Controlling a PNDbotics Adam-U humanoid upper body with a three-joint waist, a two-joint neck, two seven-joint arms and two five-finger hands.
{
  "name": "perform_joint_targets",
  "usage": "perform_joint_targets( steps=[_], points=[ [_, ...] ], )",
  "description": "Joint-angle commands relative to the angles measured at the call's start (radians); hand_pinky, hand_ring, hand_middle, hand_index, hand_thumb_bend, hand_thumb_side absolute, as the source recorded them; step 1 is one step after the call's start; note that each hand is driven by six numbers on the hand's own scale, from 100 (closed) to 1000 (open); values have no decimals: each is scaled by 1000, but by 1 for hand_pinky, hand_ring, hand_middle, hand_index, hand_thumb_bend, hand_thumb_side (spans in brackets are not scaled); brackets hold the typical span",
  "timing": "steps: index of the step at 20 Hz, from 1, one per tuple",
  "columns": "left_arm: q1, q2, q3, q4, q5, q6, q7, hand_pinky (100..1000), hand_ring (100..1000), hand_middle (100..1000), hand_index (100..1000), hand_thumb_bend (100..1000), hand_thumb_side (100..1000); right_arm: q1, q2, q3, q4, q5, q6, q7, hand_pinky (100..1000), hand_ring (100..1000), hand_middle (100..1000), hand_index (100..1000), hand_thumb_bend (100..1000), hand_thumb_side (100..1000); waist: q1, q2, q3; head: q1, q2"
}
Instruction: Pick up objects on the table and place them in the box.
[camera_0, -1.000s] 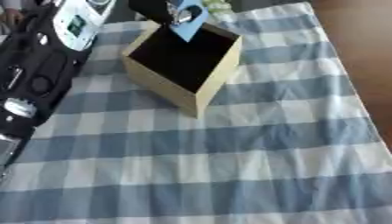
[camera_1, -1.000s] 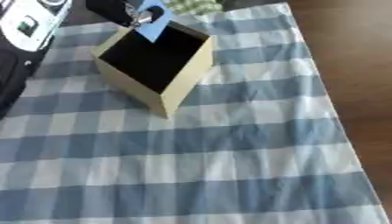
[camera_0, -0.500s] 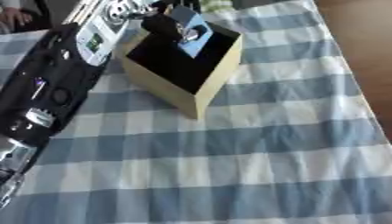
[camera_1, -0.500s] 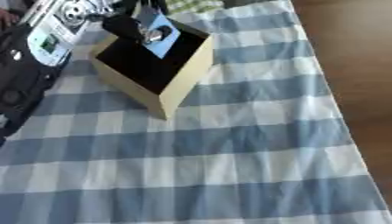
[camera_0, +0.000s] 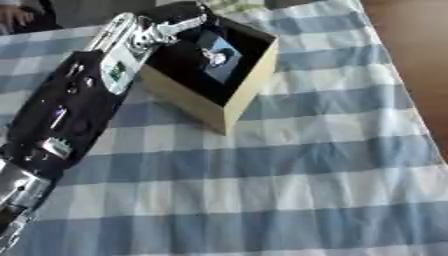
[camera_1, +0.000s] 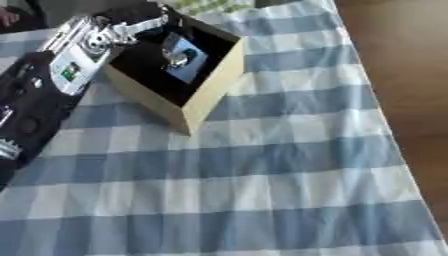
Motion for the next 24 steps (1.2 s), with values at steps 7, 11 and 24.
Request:
perform_joint_targets(
  steps=[7, 11, 24],
  points=[
    [-15, 20, 9, -30, -44, -38, 16, 657, 815, 827, 903, 565, 810, -4, -10, -9, -13, -10, -3, 5, 757, 677, 620, 828, 100, 904, -8, -31, 4, -3, 10],
    [-18, 24, 16, -43, -40, -32, 30, 642, 803, 813, 892, 499, 792, 2, -6, -8, -16, -10, -2, 5, 758, 678, 620, 828, 100, 901, -8, -44, 6, -4, 15],
    [24, 144, 79, -376, 279, 79, 51, 590, 767, 786, 865, 186, 611, 33, 0, -3, -23, 4, 2, -3, 759, 683, 624, 826, 100, 884, -23, -118, 68, -33, 73]
  ],
)
